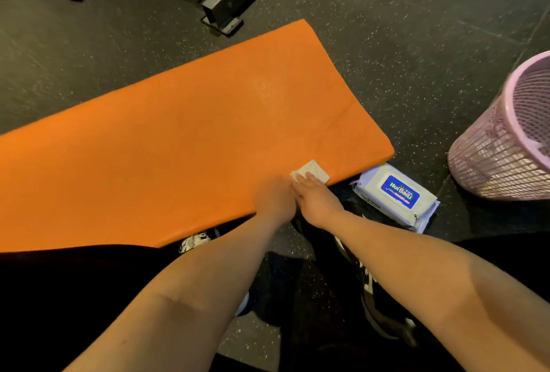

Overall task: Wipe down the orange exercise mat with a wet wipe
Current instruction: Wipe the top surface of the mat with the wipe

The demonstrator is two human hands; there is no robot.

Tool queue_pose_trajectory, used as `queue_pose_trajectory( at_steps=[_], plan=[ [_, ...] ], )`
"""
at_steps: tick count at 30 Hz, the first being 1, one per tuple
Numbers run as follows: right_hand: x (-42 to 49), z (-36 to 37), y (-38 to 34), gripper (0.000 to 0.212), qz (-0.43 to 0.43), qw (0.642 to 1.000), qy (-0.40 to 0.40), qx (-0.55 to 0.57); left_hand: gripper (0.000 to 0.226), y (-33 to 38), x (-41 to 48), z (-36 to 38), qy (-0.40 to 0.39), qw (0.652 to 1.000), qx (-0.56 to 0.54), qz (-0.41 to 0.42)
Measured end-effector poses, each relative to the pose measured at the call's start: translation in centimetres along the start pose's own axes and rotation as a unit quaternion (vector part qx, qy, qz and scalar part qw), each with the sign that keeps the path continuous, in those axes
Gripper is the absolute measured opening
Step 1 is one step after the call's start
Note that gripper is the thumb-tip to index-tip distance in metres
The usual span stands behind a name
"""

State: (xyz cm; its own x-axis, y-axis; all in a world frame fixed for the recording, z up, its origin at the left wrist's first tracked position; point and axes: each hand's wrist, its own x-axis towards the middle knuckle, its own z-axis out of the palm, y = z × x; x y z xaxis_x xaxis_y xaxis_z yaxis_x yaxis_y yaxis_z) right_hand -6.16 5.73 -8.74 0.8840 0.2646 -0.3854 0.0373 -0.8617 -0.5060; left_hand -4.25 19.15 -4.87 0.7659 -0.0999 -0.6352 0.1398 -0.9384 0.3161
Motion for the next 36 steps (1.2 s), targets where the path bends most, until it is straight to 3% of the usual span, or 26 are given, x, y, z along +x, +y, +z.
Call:
queue_pose_trajectory(
  at_steps=[2,7,11,13,18,24,26,29,31,36],
  plan=[
    [-0.1,-0.8,1.4,0.052,0.004,1.0,0.01,-0.023,0.051,0.0,-0.3,0.0,-0.006,1.0,0.002,0.001],
    [-0.3,-1.4,1.6,0.056,0.122,0.991,0.059,-0.012,0.052,0.8,-0.6,-0.4,-0.011,1.0,0.008,-0.012],
    [-1.3,-0.4,0.7,0.055,0.02,0.999,0.017,0.019,0.054,1.7,-0.9,0.1,-0.01,1.0,0.002,-0.003],
    [-1.2,-1.1,1.9,0.054,0.014,1.0,0.025,-0.005,0.056,1.6,-0.9,0.2,-0.005,1.0,0.003,0.0],
    [-0.5,-3.1,4.0,0.059,0.171,0.981,0.089,-0.025,0.05,1.8,-0.2,0.2,0.022,1.0,0.017,-0.001],
    [-0.7,-1.2,2.1,0.055,0.014,0.999,0.026,0.012,0.048,2.7,0.7,0.6,0.034,0.999,0.021,0.027],
    [-0.3,-2.2,3.1,0.054,0.032,0.999,0.031,-0.019,0.048,2.8,1.1,0.7,0.036,0.999,0.028,0.021],
    [0.3,-4.0,4.6,0.056,0.154,0.984,0.079,-0.039,0.048,3.1,1.5,1.0,0.041,0.998,0.035,0.022],
    [0.7,-4.1,4.3,0.057,0.18,0.979,0.096,-0.026,0.047,3.4,1.8,1.1,0.045,0.998,0.034,0.027],
    [0.2,-2.2,2.9,0.051,0.036,0.998,0.055,0.003,0.052,4.0,2.4,1.0,0.04,0.998,0.023,0.041]
  ],
)
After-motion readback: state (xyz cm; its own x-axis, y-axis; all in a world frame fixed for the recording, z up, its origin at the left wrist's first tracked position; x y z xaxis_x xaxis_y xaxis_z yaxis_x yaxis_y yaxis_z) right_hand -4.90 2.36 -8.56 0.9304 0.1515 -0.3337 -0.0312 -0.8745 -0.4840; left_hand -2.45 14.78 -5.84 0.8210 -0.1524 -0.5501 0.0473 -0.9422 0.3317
